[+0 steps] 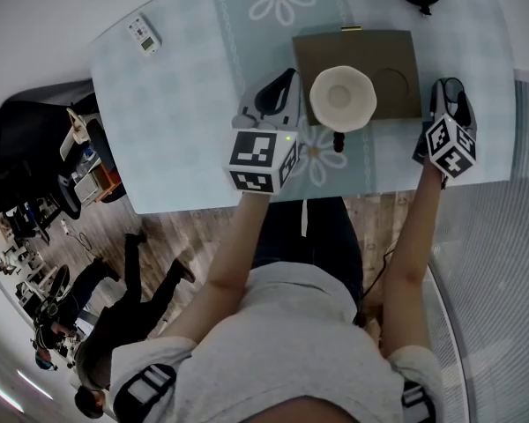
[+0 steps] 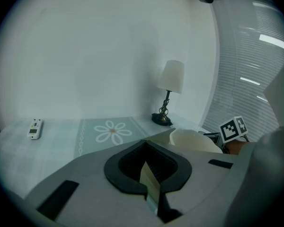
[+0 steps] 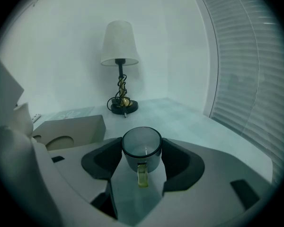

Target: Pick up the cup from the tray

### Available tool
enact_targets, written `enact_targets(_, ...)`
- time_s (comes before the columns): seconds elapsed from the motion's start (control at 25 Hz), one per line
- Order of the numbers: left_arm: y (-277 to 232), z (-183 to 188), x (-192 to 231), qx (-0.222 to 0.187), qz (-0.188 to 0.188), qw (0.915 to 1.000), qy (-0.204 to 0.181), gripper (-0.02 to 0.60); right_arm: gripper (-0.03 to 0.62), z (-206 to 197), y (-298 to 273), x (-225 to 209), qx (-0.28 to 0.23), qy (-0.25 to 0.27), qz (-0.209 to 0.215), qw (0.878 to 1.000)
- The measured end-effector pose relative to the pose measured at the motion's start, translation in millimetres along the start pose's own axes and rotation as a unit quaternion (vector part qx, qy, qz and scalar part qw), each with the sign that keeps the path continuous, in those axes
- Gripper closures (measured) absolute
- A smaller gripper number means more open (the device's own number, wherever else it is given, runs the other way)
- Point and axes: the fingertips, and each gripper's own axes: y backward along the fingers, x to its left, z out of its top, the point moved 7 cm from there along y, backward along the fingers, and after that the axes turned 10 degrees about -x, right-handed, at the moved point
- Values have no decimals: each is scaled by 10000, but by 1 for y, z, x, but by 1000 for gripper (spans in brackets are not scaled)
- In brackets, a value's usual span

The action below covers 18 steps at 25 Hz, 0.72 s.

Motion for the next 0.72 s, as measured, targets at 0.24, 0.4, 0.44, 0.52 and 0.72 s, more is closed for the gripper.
enact_targets(0.24, 0, 1, -3, -4, -5, 10000, -18, 577, 357, -10, -1, 6, 107, 55, 58, 9999)
enact_targets(0.4, 1, 1, -2, 15, 10, 10000, -24, 577, 356, -12, 1, 6, 62, -17, 52, 10000)
enact_targets(0.44, 2, 1, -2, 8, 17, 10000, -26, 577, 356, -12, 1, 6, 46, -44, 60, 10000)
enact_targets(0.52, 4, 1, -3, -16, 30, 10000, -37, 577, 356, -13, 1, 5, 30, -101, 90, 9999)
enact_targets(0.72, 7, 6, -7, -111, -2, 9999, -48, 577, 355, -1, 7, 5, -206, -130, 102, 9997)
